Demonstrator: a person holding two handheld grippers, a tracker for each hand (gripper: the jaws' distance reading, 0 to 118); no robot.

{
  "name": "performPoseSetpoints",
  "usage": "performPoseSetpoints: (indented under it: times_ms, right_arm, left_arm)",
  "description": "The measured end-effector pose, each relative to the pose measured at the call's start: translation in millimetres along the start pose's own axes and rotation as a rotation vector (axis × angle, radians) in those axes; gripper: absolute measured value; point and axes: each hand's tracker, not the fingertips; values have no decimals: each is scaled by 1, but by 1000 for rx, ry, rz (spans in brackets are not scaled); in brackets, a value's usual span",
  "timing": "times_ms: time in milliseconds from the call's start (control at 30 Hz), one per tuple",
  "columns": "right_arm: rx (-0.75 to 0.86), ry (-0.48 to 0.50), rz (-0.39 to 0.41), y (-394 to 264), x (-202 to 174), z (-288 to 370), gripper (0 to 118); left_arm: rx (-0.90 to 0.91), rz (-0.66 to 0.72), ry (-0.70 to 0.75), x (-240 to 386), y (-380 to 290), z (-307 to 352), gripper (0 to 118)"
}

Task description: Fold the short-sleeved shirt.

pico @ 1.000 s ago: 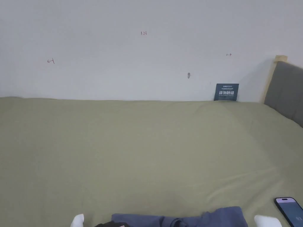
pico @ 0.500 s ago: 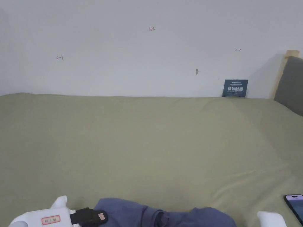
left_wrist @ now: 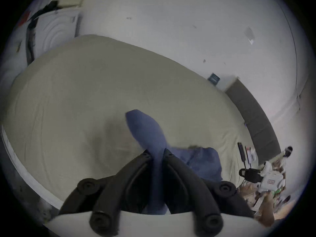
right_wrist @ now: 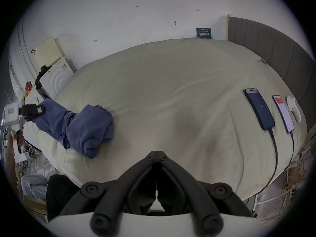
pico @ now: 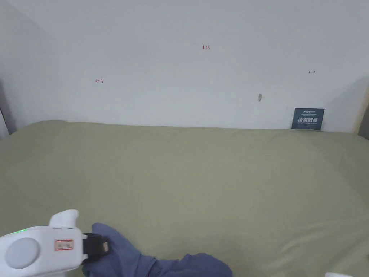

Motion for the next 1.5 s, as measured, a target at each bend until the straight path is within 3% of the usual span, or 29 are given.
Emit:
performPoseSetpoints:
  times_ms: [167,333,367,400,467,500,567,733,800,833,900,967,1167,1267,1367,1500]
  right_arm:
    - [-8,-11,6,-1,0,1,0]
    - [-9,-29,8,-1,3,1,0]
    - [-8,-30,0,-1,5,1,0]
    - [-7,-35,-12,-1,7,1,0]
    - [-5,-66,-26,-1,9,1,0]
    - [-5,-74,-27,-1,11,0,0]
    - [-3,-77,-33,0,14,0,0]
    - [2,-60,-58,0,16,0,0]
    - [-5,-61,-53,-1,14,-1,0]
    - [-7,-58,-47,-1,13,-1,0]
    - [-8,-51,-35,-2,11,-2,0]
    - [-5,-48,-30,-2,9,-3,0]
    - [41,-3,-8,-1,-2,5,0]
    - [52,2,10,-1,-3,6,0]
    - [55,15,2,-1,-3,6,0]
    - [107,209,-88,7,-9,13,0]
  left_arm:
    - [-45,-122,-152,54,23,-61,9]
    - [-112,-142,-314,91,12,-127,11]
    - [-120,-137,-349,93,9,-137,19]
    - [-135,-127,-396,94,5,-148,38]
    - [-176,-124,-465,94,-2,-167,100]
    - [-206,-123,-489,93,-8,-174,106]
    - [-202,-94,-485,88,-21,-174,106]
    - [-70,219,-549,72,-65,-157,99]
    - [8,276,-570,71,-78,-157,93]
    - [19,290,-579,69,-83,-158,89]
    - [-17,301,-614,67,-87,-166,66]
    - [-51,295,-614,79,-89,-178,31]
    - [-376,222,-505,81,-104,-232,10]
    - [-302,198,-532,101,-105,-233,11]
    - [-343,168,-544,106,-90,-215,11]
    - [-228,-59,-668,107,-55,-169,11]
